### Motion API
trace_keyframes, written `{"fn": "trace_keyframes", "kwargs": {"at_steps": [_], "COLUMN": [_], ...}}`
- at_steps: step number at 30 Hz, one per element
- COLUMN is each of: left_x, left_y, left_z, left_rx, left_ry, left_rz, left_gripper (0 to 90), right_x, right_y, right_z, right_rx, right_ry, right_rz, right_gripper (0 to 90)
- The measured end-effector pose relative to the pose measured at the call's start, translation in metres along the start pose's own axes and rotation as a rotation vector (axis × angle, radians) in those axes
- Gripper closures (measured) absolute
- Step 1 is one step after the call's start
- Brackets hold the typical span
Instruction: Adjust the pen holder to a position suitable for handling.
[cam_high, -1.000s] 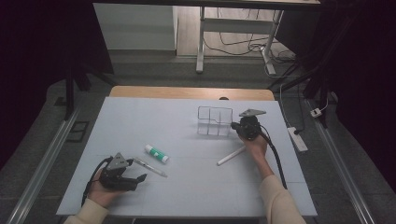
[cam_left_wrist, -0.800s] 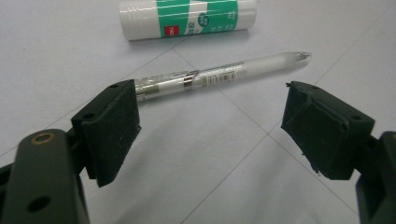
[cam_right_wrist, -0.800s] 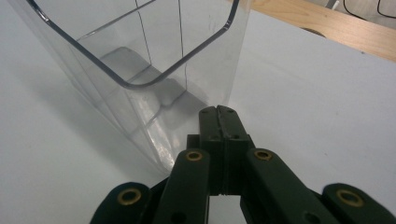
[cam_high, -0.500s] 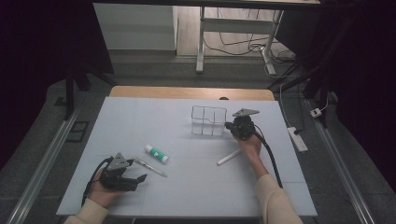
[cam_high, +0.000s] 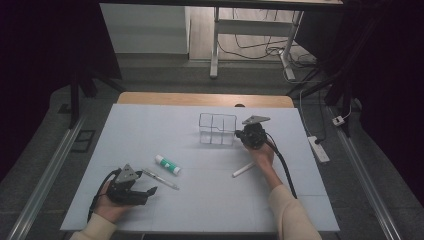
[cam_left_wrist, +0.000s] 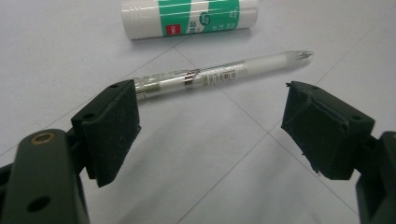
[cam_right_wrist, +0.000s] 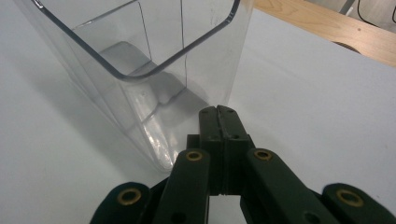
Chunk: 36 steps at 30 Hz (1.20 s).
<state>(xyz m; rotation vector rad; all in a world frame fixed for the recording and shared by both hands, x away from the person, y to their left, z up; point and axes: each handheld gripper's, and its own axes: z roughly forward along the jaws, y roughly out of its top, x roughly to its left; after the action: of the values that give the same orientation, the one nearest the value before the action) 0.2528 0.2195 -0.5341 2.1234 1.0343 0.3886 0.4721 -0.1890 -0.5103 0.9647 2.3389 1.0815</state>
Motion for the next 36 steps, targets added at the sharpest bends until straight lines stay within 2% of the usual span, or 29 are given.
{"fn": "trace_keyframes", "kwargs": {"at_steps": [16,28,31,36], "left_x": [0.0010,0.0009,0.0014,0.0025], "left_y": [-0.0011,-0.0013,-0.0015,-0.0013], "left_z": [-0.0003,-0.0008,-0.0010,-0.0019], "left_rx": [0.003,0.003,0.003,-0.004], "left_ry": [0.008,0.009,0.009,0.007], "left_rz": [-0.007,-0.004,-0.003,-0.008], "left_gripper": [19.4,19.4,19.4,19.4], "right_x": [0.0040,0.0052,0.0042,0.0053], "right_y": [0.0046,0.0069,0.0066,0.0070], "right_z": [0.0056,0.0047,0.0041,-0.0002], "right_rx": [0.002,0.008,0.007,0.004], "right_ry": [0.011,0.016,0.030,0.023], "right_rz": [0.005,0.008,0.012,0.008], "right_gripper": [88.7,88.7,88.7,88.7]}}
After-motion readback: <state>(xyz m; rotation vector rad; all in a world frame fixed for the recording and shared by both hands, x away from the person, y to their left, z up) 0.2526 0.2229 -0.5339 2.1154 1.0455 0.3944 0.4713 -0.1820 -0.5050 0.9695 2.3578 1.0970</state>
